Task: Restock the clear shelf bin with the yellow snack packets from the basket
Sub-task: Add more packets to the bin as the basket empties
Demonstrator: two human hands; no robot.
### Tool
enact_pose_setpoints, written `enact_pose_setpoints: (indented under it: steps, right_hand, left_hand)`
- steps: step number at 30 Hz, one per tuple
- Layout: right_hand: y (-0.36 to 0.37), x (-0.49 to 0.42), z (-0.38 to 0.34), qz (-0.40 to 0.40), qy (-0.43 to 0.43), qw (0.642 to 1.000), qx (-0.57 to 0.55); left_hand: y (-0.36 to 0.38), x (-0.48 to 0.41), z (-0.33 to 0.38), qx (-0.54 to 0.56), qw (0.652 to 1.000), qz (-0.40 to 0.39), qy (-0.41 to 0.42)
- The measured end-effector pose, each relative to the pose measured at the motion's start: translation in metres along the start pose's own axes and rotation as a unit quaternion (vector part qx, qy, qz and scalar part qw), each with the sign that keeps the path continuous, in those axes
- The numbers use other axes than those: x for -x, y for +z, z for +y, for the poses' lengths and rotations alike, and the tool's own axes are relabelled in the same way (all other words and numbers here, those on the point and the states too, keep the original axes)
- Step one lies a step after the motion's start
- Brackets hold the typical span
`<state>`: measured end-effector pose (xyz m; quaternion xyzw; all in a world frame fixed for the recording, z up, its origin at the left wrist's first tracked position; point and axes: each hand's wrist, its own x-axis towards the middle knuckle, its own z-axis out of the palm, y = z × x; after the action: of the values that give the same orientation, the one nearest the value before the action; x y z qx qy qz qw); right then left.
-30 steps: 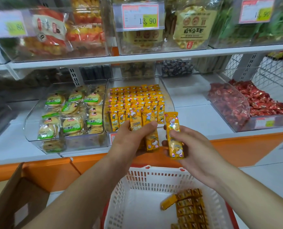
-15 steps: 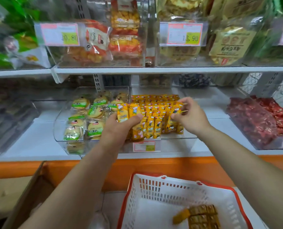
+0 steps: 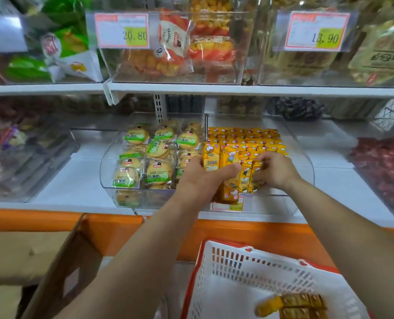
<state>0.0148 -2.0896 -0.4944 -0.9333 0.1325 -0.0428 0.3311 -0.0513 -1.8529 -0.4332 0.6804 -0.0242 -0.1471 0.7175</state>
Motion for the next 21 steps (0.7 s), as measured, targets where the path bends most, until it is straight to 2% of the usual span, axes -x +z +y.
enact_pose_setpoints:
  steps: [4,6,9,12,17,21]
  right_hand:
    - [-0.026,0.034,-0.009,0.036,-0.033,0.998,0.042]
    - [-0.042,0.068,-0.015,0.040,-0.056,0.997,-0.031]
    - [-0.062,0.128,-0.018,-0.056,-0.059,0.973,-0.214]
    - [-0.073,0.177,-0.018,-0.115,-0.042,0.941,-0.315]
    - [-0.073,0.197,-0.011,-0.101,-0.020,0.924,-0.369]
    - [-0.080,0.192,0.002,-0.105,-0.011,0.918,-0.381]
  left_hand:
    - [0.007,0.000,-0.002,-0.004,1.000,-0.004,-0.002]
    - [0.013,0.002,-0.003,0.003,1.000,-0.019,-0.005]
    - [0.031,0.010,-0.008,0.009,0.998,-0.056,-0.019]
    - [0.054,0.021,-0.014,0.022,0.994,-0.101,-0.037]
    - [0.085,0.038,-0.022,0.007,0.991,-0.131,-0.019]
    - [0.099,0.037,-0.022,-0.001,0.993,-0.108,-0.041]
